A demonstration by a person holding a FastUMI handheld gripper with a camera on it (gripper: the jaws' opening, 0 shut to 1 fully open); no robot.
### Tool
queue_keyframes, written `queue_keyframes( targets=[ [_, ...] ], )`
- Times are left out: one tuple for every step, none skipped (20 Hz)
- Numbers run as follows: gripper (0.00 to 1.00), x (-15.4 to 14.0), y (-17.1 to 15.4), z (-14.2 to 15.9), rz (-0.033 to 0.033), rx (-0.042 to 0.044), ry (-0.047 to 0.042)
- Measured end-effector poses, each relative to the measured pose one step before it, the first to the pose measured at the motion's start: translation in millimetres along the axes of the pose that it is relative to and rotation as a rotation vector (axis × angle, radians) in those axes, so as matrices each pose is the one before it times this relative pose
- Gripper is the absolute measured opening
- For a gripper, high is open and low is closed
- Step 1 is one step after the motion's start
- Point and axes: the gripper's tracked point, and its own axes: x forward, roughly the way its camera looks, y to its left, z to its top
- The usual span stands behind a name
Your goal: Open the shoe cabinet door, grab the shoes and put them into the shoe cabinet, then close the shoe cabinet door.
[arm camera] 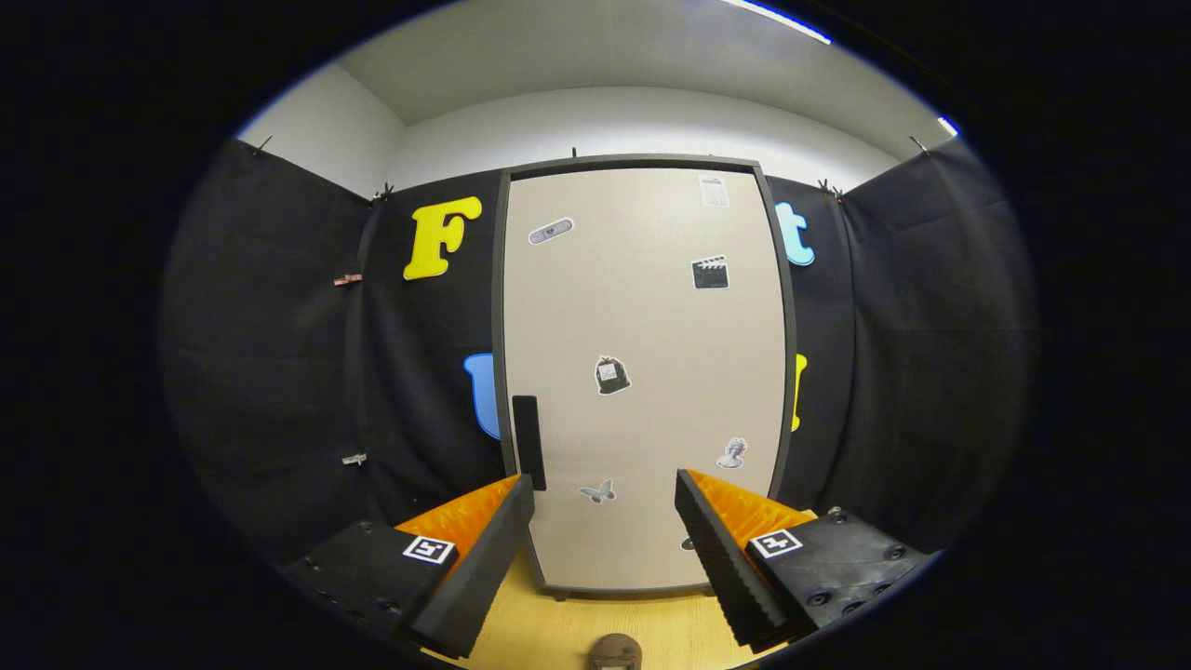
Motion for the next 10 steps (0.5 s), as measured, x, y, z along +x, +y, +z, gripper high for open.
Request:
queue_keyframes(
  targets=[
    [0.99,0.05,0.12,-0.32,-0.0008,-0.00035,0.0015],
    [0.99,0.18,-0.02,-0.43,0.00034,-0.00028,0.00113],
    [0.99,-0.34,0.25,-0.28,0.00053,0.00036,0.00009],
    [0.99,0.02,0.53,0.57,0.00049,0.00097,-0.00045],
    [0.99,0.06,0.57,0.16,0.00135,0.00113,-0.00193],
    [0.99,0.07,0.7,1.44,0.00133,0.00064,-0.00189],
    [0.99,0.37,1.4,-0.34,0.00191,-0.00023,-0.00083],
    [0.99,0.9,-0.06,-0.62,-0.00131,-0.0013,0.00045],
    [0.99,0.2,1.09,-1.6,0.00175,0.00071,0.00163],
    [0.99,1.76,0.69,-0.76,-0.00171,0.00225,-0.00048]
  ],
)
